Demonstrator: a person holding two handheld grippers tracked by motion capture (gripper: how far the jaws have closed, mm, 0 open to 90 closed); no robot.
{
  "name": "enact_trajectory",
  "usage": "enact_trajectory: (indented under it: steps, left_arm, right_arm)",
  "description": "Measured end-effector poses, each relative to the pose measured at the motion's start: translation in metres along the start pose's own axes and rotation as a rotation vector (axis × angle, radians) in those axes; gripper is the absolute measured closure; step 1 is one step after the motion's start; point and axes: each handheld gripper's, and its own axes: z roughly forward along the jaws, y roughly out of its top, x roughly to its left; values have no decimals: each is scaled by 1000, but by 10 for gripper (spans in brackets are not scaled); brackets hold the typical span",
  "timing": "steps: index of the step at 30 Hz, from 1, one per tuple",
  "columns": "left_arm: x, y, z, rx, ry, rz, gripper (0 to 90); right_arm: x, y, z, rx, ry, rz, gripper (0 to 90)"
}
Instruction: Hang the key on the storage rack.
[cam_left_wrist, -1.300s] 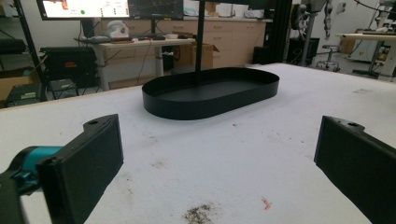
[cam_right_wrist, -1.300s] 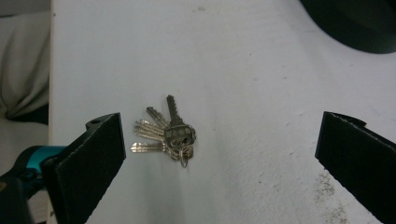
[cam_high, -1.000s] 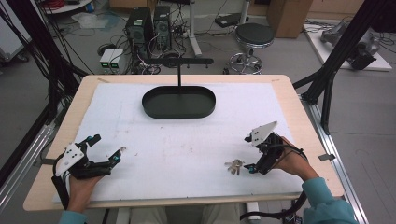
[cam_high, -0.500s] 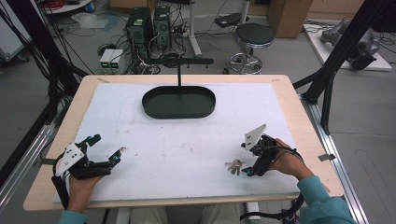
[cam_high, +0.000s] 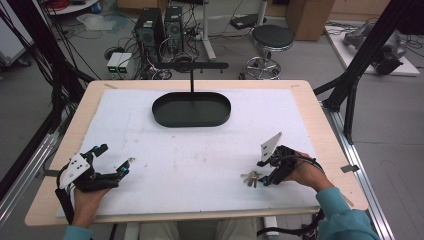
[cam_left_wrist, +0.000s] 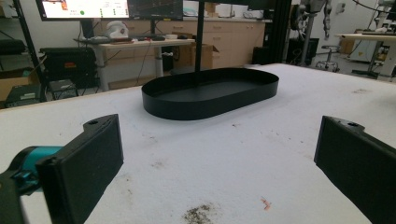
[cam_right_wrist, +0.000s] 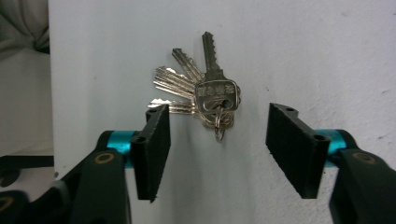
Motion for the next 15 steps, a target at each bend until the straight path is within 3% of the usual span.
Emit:
enact_trajectory:
  steps: [15]
  left_arm:
    - [0, 0, 0, 0, -1, 0, 17]
  right_arm:
    - [-1, 0, -1, 26, 8, -5, 685]
